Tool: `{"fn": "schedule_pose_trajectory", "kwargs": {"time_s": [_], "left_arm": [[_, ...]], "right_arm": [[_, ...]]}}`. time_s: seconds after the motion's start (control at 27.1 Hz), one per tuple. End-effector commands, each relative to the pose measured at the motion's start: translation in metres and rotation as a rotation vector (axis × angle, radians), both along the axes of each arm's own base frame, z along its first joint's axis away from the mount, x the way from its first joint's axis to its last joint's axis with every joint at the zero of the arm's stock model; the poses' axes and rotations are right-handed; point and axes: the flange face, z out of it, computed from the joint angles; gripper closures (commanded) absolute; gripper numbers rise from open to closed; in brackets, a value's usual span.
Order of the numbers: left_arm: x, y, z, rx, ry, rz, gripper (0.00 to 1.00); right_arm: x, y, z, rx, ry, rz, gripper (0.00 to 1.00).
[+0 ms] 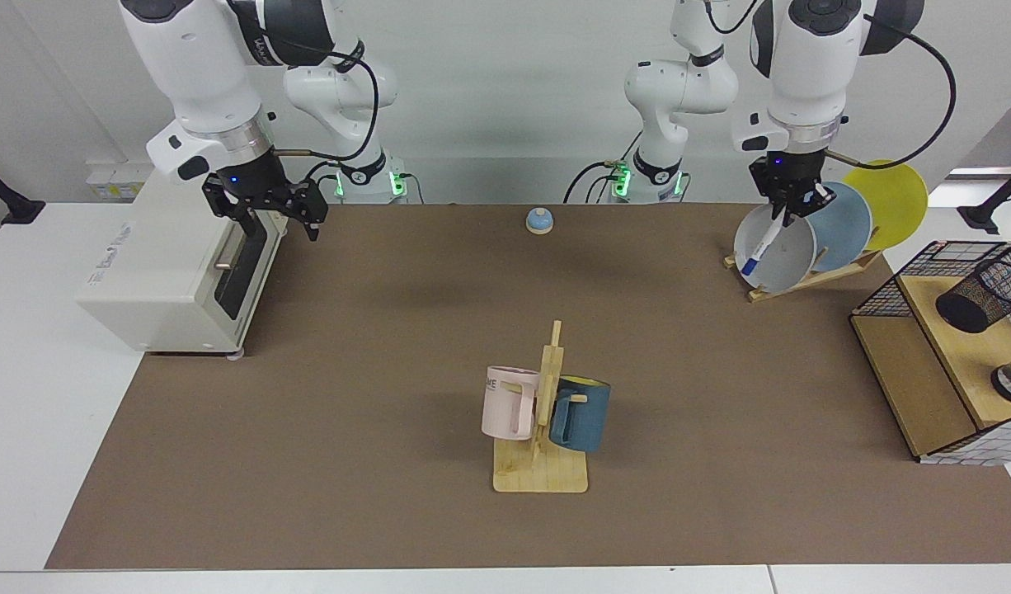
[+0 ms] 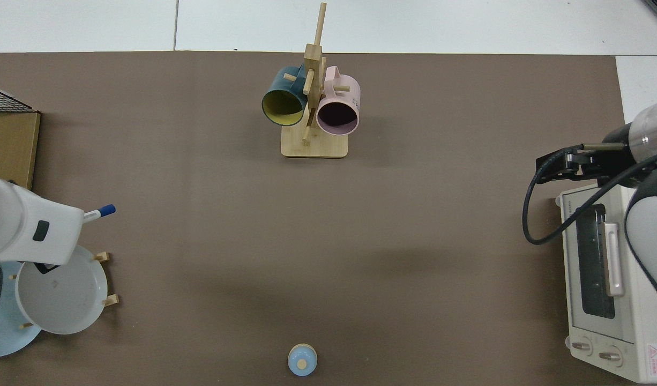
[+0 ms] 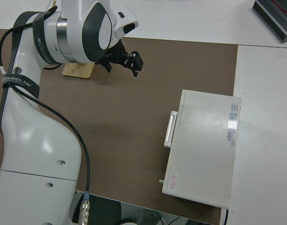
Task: Put markers into pen holder
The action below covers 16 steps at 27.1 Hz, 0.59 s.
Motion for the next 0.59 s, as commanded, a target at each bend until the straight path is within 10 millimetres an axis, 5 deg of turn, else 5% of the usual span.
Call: {"fn": "schedule_pose_trajectory", "kwargs": {"time_s": [0.0, 0.37, 0.55], "left_arm": [[0.006, 0.029, 0.008, 0.112, 0.032, -0.067, 1.0], [0.04, 0.115, 0.026, 0.209, 0.021, -0.212, 1.0], [0.061, 0.141, 0.044, 0.284, 0.043, -0.353, 1.0]], "right_arm": [[-0.005, -0.004, 0.0, 0.024, -0.018, -0.025, 0.0], [-0.004, -0.005, 0.0, 0.024, -0.018, -0.027, 0.0], [-0.004, -0.005, 0.0, 0.024, -0.018, -0.027, 0.0]]}}
